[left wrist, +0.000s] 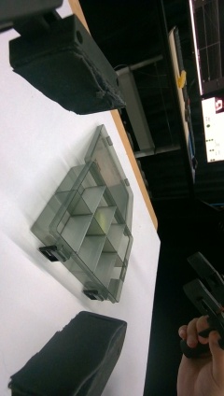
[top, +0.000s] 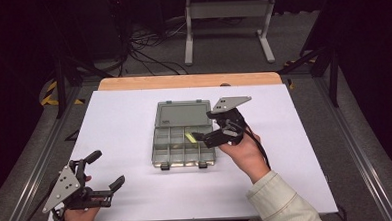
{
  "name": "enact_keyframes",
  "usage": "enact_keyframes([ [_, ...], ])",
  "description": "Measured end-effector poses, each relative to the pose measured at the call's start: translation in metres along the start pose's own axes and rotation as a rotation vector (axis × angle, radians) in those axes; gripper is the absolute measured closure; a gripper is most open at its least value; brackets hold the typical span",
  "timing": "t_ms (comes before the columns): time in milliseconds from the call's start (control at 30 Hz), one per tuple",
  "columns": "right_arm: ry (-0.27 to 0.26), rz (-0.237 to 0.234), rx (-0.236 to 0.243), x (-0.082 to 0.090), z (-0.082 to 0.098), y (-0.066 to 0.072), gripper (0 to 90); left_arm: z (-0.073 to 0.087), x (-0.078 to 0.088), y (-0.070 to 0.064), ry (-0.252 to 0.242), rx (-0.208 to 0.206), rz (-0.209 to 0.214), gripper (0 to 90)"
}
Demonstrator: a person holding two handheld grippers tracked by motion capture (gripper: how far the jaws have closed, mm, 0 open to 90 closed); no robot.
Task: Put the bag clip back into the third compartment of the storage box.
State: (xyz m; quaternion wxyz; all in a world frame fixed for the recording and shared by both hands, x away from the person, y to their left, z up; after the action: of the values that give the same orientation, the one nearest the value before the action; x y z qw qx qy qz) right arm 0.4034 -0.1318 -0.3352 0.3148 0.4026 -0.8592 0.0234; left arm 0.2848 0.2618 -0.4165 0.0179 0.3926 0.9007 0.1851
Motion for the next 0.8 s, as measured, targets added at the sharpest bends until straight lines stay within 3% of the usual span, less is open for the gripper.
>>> enact_keyframes([
  [367, -0.082, 0.020, 0.012, 0.037, 0.013, -0.008, 6.5, 0.000, 0.000, 0.000, -0.003, 0.005, -0.002, 0.2],
  [800, -0.179, 0.029, 0.036, 0.078, 0.034, -0.016, 3.0, 0.000, 0.000, 0.000, -0.002, 0.007, -0.001, 0.2],
])
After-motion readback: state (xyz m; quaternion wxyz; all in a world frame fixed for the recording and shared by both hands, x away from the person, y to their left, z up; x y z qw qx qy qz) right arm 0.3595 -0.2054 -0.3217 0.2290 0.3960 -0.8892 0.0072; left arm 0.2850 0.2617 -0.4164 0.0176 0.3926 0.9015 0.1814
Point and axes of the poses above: each handheld gripper's, and its own axes: x roughly backward along the jaws, z roughly out of its underside, y roughly to its left, the point moved 1 cm from there along -x, roughly forward along the jaws, and after that the axes turned 15 degrees about -x, right-handed, at the moved point
